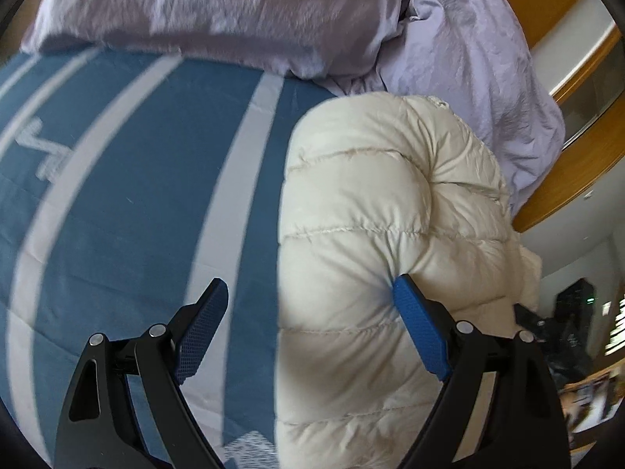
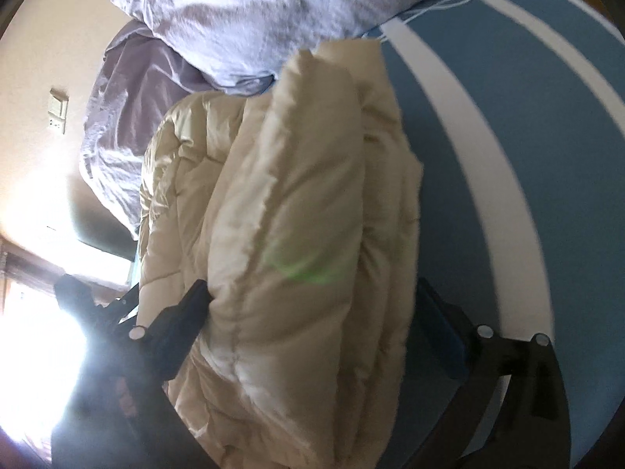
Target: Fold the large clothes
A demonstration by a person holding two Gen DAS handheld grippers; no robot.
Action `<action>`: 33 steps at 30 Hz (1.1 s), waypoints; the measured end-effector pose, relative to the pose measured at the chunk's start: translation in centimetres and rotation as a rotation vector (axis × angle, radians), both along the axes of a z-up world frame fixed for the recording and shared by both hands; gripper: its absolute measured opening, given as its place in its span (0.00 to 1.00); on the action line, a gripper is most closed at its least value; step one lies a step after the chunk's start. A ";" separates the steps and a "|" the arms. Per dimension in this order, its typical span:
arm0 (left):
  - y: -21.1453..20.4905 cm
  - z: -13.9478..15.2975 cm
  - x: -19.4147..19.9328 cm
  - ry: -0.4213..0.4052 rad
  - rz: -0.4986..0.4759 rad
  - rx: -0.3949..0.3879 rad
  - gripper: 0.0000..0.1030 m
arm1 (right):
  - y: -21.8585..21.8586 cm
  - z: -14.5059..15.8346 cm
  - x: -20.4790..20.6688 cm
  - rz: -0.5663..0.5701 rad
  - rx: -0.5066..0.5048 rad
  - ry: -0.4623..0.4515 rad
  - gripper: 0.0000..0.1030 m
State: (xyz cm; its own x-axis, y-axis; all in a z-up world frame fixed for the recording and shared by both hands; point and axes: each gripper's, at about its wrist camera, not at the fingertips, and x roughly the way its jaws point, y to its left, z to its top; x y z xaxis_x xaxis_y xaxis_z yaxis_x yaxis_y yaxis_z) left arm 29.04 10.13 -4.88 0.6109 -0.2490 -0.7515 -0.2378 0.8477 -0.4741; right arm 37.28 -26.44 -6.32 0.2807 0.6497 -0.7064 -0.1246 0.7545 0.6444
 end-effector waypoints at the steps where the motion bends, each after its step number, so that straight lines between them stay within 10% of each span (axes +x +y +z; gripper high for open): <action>1: 0.1 -0.2 0.2 0.002 -0.005 -0.029 0.85 | 0.2 -0.1 0.1 0.007 0.002 -0.002 0.98; 13: -0.8 -1.9 1.7 0.000 -0.060 -0.228 0.82 | 1.1 -0.5 1.0 0.062 0.075 -0.033 0.96; 21: 0.4 -1.3 0.9 -0.056 -0.056 -0.313 0.51 | 1.8 -0.6 1.8 0.091 0.217 -0.025 0.46; 33: 6.7 1.8 -0.2 -0.141 0.050 -0.259 0.47 | 9.2 2.7 4.7 0.202 0.208 -0.124 0.36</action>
State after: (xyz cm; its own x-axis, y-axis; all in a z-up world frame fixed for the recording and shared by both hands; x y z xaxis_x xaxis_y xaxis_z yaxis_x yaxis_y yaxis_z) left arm 28.83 16.85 -3.06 0.7212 -0.3879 -0.5740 -0.1931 0.6832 -0.7043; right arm 41.98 -17.23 -3.60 0.2066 0.8282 -0.5209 -0.3460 0.5599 0.7529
